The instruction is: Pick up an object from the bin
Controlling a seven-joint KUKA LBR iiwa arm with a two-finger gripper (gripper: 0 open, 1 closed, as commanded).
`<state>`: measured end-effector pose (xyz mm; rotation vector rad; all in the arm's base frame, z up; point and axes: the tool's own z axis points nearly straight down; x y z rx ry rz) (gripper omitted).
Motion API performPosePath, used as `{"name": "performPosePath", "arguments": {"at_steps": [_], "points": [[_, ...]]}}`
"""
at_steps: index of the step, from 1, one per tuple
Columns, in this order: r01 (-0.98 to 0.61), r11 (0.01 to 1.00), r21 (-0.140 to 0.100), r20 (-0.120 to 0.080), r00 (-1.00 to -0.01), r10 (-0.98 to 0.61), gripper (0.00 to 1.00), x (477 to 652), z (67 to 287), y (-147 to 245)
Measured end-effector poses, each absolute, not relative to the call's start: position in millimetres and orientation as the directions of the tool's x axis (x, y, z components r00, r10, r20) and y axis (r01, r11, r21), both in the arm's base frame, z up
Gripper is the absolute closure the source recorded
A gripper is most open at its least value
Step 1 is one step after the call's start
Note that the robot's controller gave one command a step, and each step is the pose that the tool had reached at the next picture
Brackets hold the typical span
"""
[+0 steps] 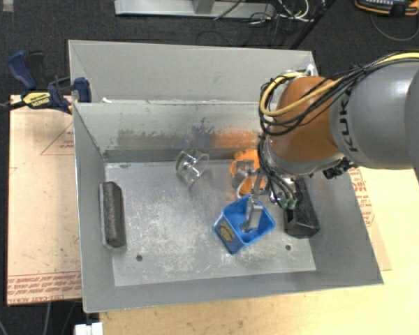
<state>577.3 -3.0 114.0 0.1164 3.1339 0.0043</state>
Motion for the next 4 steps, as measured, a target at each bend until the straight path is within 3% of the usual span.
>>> {"name": "performPosePath", "arguments": {"at_steps": [1, 2, 3, 4], "points": [[-0.142, 0.99, 0.006, -0.007, -0.99, -0.142, 1.0, 583.2, 70.0, -41.6], [-0.142, 0.99, 0.006, -0.007, -0.99, -0.142, 1.0, 583.2, 70.0, -41.7], [-0.143, 0.99, 0.007, -0.001, -0.99, -0.143, 1.0, 589.7, 115.9, -33.7], [-0.144, 0.99, 0.006, -0.011, -0.989, -0.144, 1.0, 573.1, 269.6, -49.7]]}}
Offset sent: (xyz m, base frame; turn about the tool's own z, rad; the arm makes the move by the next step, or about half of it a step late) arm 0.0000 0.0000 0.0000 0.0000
